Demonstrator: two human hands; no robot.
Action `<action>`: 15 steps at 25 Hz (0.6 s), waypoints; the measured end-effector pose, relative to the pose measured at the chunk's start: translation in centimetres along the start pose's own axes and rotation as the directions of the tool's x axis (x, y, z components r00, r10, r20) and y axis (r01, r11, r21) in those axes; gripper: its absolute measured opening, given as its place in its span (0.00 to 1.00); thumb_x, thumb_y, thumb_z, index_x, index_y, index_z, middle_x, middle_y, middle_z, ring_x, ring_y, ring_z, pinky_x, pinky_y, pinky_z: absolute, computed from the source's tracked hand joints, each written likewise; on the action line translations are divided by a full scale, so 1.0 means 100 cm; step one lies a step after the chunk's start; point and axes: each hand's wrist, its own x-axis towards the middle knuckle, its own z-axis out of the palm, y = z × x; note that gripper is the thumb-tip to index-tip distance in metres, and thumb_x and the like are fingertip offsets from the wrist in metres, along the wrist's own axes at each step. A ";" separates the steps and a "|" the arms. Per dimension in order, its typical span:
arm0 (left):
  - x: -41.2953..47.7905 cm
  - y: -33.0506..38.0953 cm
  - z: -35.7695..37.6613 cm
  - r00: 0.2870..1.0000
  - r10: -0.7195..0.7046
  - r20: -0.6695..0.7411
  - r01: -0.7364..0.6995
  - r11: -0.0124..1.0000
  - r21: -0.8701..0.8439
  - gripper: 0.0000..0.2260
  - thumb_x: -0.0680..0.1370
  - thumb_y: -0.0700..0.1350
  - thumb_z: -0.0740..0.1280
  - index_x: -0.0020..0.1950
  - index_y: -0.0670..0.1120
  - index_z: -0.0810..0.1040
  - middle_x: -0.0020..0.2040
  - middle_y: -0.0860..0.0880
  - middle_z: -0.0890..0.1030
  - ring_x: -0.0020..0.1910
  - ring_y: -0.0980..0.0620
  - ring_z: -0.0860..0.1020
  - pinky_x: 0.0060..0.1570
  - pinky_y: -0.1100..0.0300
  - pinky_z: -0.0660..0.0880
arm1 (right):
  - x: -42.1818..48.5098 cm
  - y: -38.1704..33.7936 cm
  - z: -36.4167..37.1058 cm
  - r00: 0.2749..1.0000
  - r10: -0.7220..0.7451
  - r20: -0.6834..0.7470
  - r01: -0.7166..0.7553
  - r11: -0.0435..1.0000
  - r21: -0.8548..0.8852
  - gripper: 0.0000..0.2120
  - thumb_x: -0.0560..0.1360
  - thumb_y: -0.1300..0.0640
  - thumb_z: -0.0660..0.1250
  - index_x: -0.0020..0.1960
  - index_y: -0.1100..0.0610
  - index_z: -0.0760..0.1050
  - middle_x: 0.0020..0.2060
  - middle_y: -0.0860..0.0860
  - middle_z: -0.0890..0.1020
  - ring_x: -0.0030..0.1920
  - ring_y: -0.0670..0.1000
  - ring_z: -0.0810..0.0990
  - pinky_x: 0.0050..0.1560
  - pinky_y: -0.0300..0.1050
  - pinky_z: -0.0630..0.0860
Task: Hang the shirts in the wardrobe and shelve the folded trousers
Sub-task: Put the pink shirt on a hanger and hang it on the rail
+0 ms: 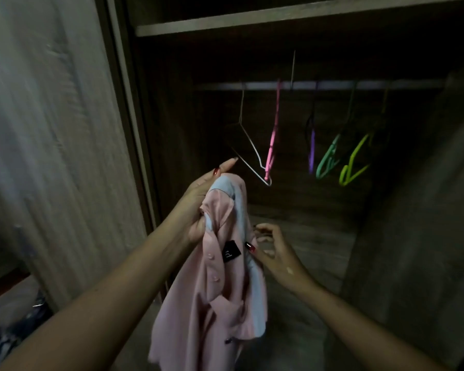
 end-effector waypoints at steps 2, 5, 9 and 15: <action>-0.004 0.011 -0.005 1.000 0.028 0.013 -0.028 1.000 -0.002 0.14 0.75 0.46 0.66 0.60 0.46 0.80 0.41 0.48 0.77 0.40 0.56 0.76 0.43 0.65 0.78 | 0.001 -0.001 0.008 0.990 0.081 0.114 -0.095 0.988 0.119 0.14 0.75 0.55 0.66 0.60 0.51 0.70 0.55 0.47 0.78 0.55 0.45 0.79 0.51 0.36 0.77; -0.010 0.021 -0.016 0.999 0.045 -0.007 -0.045 0.999 0.012 0.12 0.77 0.46 0.64 0.59 0.46 0.79 0.38 0.48 0.79 0.38 0.56 0.78 0.41 0.63 0.80 | 0.003 -0.011 0.024 0.983 0.084 0.165 -0.108 0.984 0.143 0.11 0.75 0.52 0.65 0.54 0.56 0.76 0.44 0.48 0.83 0.44 0.47 0.83 0.42 0.36 0.78; -0.026 0.039 -0.048 0.988 0.101 -0.116 -0.091 0.992 0.089 0.12 0.79 0.46 0.61 0.60 0.46 0.78 0.39 0.47 0.81 0.39 0.54 0.81 0.40 0.60 0.81 | 0.014 -0.025 0.029 0.985 0.169 -0.029 -0.151 0.936 0.318 0.09 0.76 0.53 0.64 0.43 0.56 0.79 0.30 0.47 0.83 0.31 0.45 0.79 0.30 0.34 0.74; -0.064 0.007 -0.112 0.967 0.069 -0.246 0.127 0.706 0.697 0.10 0.79 0.45 0.62 0.55 0.42 0.78 0.47 0.47 0.84 0.46 0.53 0.80 0.42 0.66 0.78 | 0.041 -0.063 -0.002 0.989 0.143 -0.020 -0.119 0.884 0.451 0.13 0.77 0.53 0.63 0.49 0.61 0.80 0.39 0.56 0.85 0.38 0.51 0.84 0.37 0.41 0.80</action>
